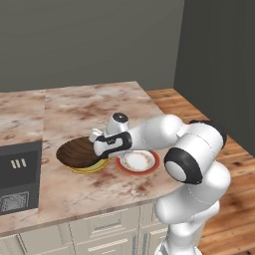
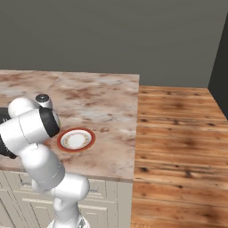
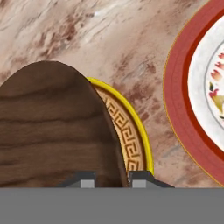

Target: Move the bowls from the cabinet to the plates on the dining table.

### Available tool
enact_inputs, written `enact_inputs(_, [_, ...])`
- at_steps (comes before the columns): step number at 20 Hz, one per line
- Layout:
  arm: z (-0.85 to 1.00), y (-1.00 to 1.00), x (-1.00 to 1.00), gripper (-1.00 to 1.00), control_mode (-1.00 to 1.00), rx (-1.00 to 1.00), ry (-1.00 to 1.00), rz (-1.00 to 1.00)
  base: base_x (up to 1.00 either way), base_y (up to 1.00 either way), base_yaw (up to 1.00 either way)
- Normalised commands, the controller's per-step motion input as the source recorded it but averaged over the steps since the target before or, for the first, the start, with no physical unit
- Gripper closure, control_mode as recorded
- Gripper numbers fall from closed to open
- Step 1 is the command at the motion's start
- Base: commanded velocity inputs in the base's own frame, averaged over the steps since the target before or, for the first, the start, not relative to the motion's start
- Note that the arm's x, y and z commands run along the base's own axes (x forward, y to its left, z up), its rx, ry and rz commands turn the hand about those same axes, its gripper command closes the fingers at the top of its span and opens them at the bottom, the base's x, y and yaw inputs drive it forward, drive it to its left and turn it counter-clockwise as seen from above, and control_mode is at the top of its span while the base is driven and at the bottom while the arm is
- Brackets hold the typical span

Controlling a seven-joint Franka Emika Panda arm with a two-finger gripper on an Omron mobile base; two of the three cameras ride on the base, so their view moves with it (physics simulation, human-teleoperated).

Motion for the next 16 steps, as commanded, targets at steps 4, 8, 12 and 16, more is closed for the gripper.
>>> enact_inputs(4, [0.07,0.00,0.00,-1.00,-1.00,0.00,0.00,0.00,0.00,0.00,0.00])
enact_inputs(8, [0.45,-0.06,-0.16,-1.00,-1.00,0.00,0.00,-0.02,0.00,0.00,0.00])
enact_inputs(12, [0.68,-0.20,-0.25,-1.00,-1.00,0.00,0.00,-0.02,0.00,0.00,0.00])
enact_inputs(16, [0.62,-0.24,-0.23,-1.00,-1.00,0.00,0.00,0.00,0.00,0.00,0.00])
